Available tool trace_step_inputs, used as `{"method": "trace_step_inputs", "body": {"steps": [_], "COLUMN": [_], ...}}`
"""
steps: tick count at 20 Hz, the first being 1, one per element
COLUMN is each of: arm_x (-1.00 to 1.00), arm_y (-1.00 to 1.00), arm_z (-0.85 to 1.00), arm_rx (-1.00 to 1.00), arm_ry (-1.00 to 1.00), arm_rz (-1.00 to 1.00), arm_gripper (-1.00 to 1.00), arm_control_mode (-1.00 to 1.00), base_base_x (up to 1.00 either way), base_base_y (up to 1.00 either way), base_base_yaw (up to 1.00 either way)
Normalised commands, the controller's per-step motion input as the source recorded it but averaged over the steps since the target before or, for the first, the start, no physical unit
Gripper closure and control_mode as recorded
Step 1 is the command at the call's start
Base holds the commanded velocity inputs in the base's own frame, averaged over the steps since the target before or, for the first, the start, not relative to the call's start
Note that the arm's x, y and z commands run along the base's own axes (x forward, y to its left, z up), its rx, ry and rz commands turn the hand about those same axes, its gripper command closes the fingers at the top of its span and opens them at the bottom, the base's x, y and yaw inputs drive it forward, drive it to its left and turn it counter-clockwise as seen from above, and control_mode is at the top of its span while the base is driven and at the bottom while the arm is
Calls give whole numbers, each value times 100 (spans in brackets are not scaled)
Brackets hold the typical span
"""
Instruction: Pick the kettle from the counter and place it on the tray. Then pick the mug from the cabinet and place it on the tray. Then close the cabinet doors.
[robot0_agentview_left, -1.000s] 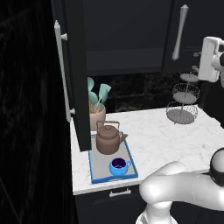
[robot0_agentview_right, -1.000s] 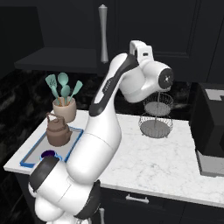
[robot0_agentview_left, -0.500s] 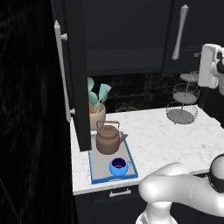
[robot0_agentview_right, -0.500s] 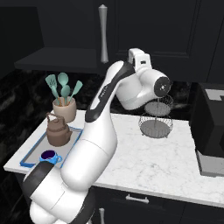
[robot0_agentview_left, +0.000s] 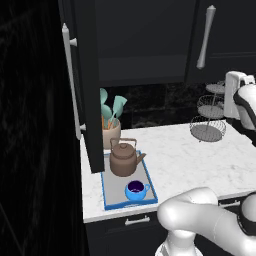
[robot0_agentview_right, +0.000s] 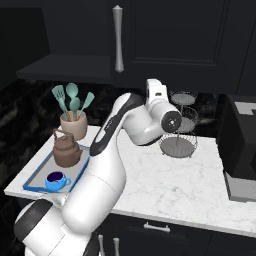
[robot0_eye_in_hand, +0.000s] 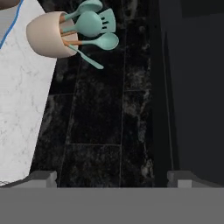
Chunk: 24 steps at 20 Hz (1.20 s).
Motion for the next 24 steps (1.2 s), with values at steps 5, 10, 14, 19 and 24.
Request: {"method": "trace_step_inputs", "body": {"steps": [5,10,14,19,24], "arm_x": [-64,-82,-34,-15,-67], "arm_y": [-1,0,0,3,11], "arm_z": [-22,-7,-3,-1,1], "arm_rx": [1,3,0,-4,-9], "arm_ry": [-3,-1,3,-2,-4], "arm_rz": [-9,-4,-3,0,0], "arm_gripper": [-100,-100,-100,-100,-100], "arm_control_mode": [-100,-100,-100,-100,-100], "base_base_x": [0,0,0,0,0], "base_base_y": [0,0,0,0,0], "base_base_yaw": [0,0,0,0,0]}}
